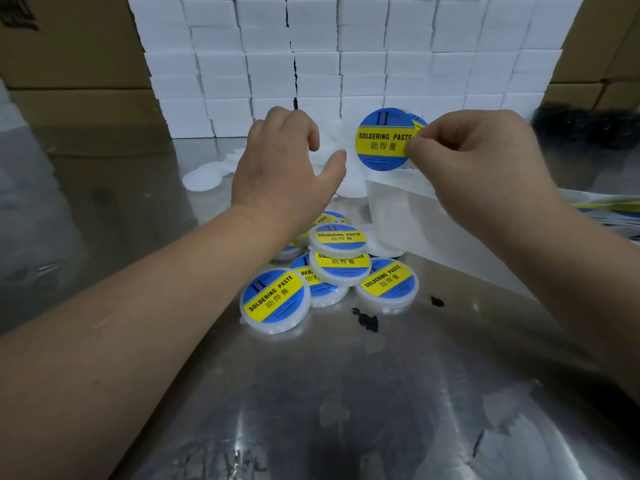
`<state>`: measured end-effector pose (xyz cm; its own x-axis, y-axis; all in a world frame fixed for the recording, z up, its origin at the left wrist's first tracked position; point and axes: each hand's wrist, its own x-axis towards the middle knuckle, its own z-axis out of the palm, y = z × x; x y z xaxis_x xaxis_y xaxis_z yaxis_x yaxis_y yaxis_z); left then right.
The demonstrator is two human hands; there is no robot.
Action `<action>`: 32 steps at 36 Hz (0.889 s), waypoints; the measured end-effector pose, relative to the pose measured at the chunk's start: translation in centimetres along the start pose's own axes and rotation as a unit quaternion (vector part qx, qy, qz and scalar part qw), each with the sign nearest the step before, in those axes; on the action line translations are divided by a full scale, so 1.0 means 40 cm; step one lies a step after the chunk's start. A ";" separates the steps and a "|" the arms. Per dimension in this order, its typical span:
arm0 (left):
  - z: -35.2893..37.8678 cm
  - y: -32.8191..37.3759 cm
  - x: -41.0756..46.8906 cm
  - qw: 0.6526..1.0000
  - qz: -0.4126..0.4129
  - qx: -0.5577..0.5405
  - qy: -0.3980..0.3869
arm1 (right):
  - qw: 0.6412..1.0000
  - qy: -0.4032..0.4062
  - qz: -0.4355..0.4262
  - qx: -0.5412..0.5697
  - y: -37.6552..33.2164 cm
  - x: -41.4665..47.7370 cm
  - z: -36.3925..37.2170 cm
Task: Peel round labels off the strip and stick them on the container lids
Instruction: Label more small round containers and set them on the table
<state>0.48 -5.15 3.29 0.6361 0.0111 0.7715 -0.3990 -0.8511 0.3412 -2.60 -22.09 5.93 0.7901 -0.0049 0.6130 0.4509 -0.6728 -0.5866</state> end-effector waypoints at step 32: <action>-0.005 0.038 0.045 0.717 -0.338 -0.609 -0.025 | 0.997 -0.069 -0.030 0.007 0.004 -0.008 0.014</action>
<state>0.88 -6.30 5.30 0.9666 0.1604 0.2000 -0.2508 0.4301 0.8672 -2.53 -21.80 5.36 0.8103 0.1382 0.5695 0.5050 -0.6577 -0.5590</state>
